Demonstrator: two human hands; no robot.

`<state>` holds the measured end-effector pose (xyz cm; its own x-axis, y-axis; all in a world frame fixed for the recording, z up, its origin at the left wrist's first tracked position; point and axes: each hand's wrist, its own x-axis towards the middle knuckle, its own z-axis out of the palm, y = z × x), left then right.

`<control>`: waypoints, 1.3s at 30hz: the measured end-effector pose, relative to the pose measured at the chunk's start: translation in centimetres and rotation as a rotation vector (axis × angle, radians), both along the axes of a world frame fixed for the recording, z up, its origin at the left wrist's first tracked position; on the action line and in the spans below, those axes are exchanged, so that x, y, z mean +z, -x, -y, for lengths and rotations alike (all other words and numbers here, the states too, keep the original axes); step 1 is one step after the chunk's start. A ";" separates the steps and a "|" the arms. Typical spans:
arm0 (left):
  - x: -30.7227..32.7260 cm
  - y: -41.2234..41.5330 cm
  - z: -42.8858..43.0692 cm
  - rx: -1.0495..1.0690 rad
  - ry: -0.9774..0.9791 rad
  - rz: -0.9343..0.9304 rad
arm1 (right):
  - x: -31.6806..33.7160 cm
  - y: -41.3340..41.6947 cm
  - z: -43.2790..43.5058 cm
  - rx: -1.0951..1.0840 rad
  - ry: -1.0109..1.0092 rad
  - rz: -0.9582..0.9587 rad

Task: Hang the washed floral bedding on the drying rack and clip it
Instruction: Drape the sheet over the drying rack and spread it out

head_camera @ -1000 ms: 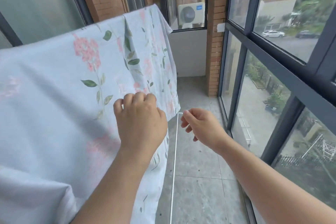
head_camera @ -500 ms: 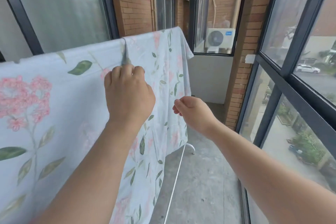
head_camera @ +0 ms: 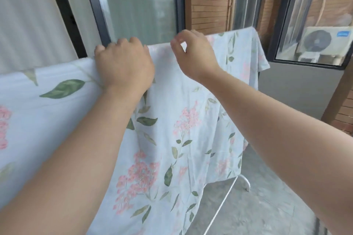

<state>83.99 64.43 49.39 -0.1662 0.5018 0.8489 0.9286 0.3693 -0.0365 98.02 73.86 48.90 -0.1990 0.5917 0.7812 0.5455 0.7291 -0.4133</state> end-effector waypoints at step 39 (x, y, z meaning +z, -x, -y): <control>0.3 -3.2 -5.0 0.361 0.124 -0.086 | 1.3 2.9 -10.0 0.251 -0.166 0.359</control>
